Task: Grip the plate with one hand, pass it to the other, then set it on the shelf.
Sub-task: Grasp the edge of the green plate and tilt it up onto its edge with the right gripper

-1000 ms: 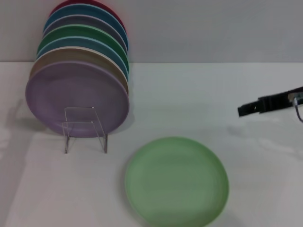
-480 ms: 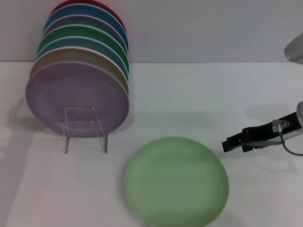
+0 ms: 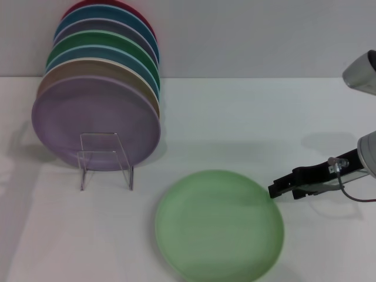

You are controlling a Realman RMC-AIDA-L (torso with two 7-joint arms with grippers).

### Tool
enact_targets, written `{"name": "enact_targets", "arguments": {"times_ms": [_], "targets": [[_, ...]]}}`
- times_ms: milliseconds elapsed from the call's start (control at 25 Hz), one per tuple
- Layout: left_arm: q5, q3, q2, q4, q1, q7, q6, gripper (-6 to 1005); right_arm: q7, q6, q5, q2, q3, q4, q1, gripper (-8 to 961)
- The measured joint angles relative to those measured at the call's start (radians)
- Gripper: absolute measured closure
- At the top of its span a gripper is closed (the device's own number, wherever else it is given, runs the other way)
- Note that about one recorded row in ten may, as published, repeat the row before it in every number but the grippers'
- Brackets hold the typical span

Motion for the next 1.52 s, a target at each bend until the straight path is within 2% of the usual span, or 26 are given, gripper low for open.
{"name": "enact_targets", "arguments": {"times_ms": [600,1360,1400,1520], "targets": [[0.0,-0.012,0.001,-0.001,-0.002,0.0,0.002,166,-0.008,-0.047,0.014,0.002,-0.025,-0.087,0.03,420],[0.0,-0.017,0.001,0.003,0.008,0.0,0.048,165,-0.009,-0.066,0.026,0.002,-0.05,-0.126,0.038,453],[0.0,-0.017,0.001,0.004,0.01,0.0,0.052,165,-0.009,-0.067,0.026,0.002,-0.052,-0.126,0.038,676],[0.0,-0.017,0.001,0.001,0.014,0.0,0.054,165,-0.009,-0.068,0.026,0.001,-0.053,-0.128,0.038,690]]}}
